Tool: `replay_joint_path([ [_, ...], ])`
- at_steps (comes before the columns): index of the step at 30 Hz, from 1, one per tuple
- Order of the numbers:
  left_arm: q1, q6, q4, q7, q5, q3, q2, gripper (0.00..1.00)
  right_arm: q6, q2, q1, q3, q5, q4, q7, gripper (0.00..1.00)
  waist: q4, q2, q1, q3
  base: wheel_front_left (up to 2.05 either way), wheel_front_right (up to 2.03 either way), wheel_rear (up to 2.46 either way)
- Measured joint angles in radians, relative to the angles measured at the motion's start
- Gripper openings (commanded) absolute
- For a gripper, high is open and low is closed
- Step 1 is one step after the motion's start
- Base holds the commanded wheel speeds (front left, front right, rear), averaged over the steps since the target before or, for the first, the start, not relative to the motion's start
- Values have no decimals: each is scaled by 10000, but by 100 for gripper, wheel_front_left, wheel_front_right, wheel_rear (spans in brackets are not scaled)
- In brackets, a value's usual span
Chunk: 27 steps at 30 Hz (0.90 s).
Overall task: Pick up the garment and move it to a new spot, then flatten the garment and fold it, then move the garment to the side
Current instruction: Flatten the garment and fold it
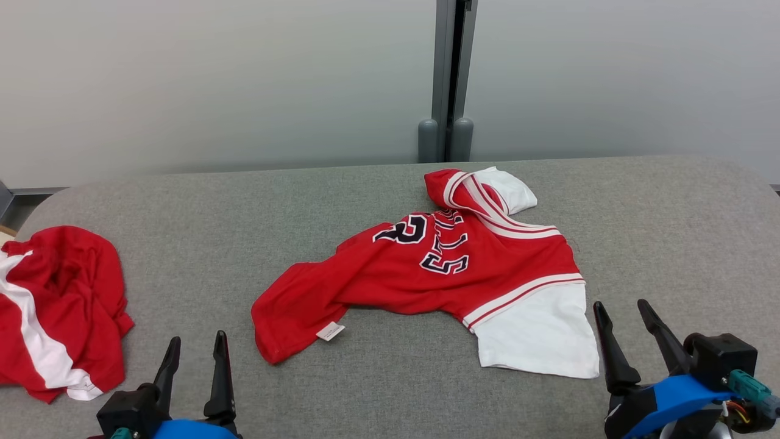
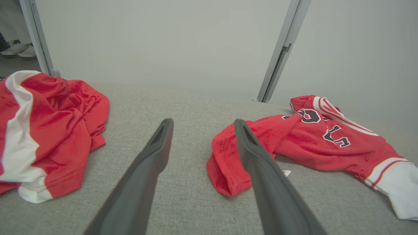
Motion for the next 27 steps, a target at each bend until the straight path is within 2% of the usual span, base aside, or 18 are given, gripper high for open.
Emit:
replay_joint_path([
  [9,-12,-4,75,192,-6,-182,36,100,0,0,-21,-96,82,142,92,100,-44,0,0,88,0,0,0],
  [13,-384,-257,382,648,31,-625,-61,100,2,2,-46,-397,332,410,564,100,-17,0,0,200,0,0,0],
  [17,-1044,-307,1350,1407,132,-1064,-337,100,0,-2,-362,-773,387,986,1384,100,-8,0,0,412,0,0,0],
  [19,-1726,-422,2290,1611,182,-1290,-577,100,0,0,-686,-1034,236,1505,1910,100,26,0,1,606,0,0,0],
  [21,-2099,-543,2945,1622,176,-1394,-765,100,0,-8,-918,-1083,-180,1831,2084,100,51,0,0,758,0,0,0],
  [27,-3044,-656,4581,1580,73,-1413,-1164,100,0,2,-1557,-934,-293,2780,2144,100,68,0,1,1120,0,0,0],
])
